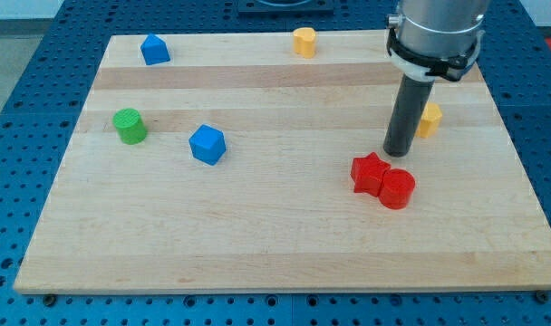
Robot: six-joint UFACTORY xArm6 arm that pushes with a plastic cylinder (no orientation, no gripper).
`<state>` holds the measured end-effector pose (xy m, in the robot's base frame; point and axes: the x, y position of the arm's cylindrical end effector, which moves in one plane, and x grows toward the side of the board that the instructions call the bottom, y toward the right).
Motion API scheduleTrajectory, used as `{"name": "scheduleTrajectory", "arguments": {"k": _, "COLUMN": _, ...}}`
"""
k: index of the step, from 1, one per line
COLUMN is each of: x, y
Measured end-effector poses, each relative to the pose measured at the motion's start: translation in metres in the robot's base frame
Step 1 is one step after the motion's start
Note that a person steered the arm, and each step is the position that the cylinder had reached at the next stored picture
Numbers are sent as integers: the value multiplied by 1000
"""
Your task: Move the red star to the bottom left
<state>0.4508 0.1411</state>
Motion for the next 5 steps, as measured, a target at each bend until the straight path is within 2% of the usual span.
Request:
{"name": "scheduleTrajectory", "arguments": {"k": 1, "x": 25, "y": -15}}
{"name": "scheduleTrajectory", "arguments": {"k": 2, "x": 25, "y": -15}}
{"name": "scheduleTrajectory", "arguments": {"k": 5, "x": 41, "y": -99}}
